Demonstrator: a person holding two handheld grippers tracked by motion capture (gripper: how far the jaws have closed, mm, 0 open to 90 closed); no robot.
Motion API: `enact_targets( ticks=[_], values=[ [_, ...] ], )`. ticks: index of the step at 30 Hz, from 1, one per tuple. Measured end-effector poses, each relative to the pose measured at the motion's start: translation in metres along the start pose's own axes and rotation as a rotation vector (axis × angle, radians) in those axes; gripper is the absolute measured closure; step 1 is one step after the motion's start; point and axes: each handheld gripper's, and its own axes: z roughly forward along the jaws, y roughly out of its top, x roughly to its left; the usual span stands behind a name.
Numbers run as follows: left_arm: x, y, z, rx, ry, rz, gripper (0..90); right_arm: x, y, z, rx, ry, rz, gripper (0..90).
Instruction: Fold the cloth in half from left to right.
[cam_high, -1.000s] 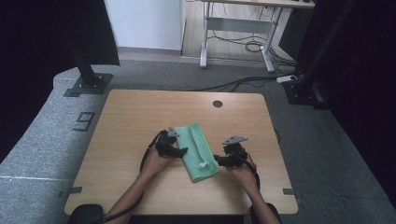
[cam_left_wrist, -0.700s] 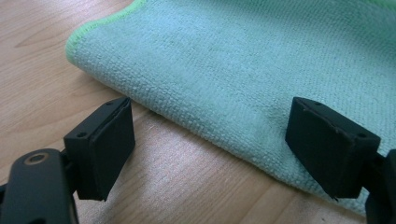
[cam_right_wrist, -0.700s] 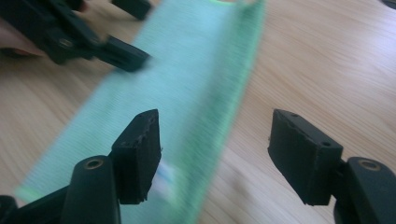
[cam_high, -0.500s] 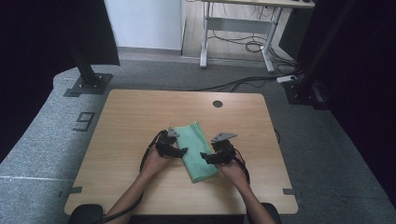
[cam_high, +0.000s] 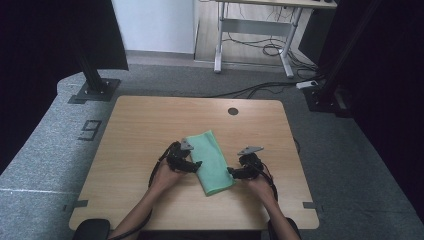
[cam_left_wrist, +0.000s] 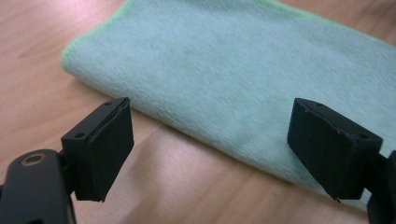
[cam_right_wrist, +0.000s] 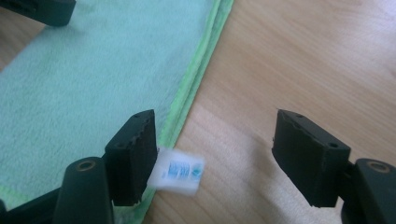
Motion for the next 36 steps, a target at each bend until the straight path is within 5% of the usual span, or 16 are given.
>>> enact_targets(
  ticks=[5,10,23,36],
  values=[
    [-0.006,-0.005,0.003,0.046,0.032,0.003,14.2,0.004,-0.004,0.003,0.013,0.017,-0.019,29.7],
    [0.0,-0.008,0.006,0.035,0.023,-0.035,13.1,0.009,-0.006,0.007,0.021,0.012,-0.034,29.7],
    [0.025,-0.009,0.003,0.046,0.047,-0.05,13.2,0.038,0.001,0.015,0.019,0.062,-0.105,28.4],
    [0.033,-0.012,0.0,0.048,0.054,-0.037,13.2,0.049,0.006,0.023,0.007,0.079,-0.11,27.3]
  ],
)
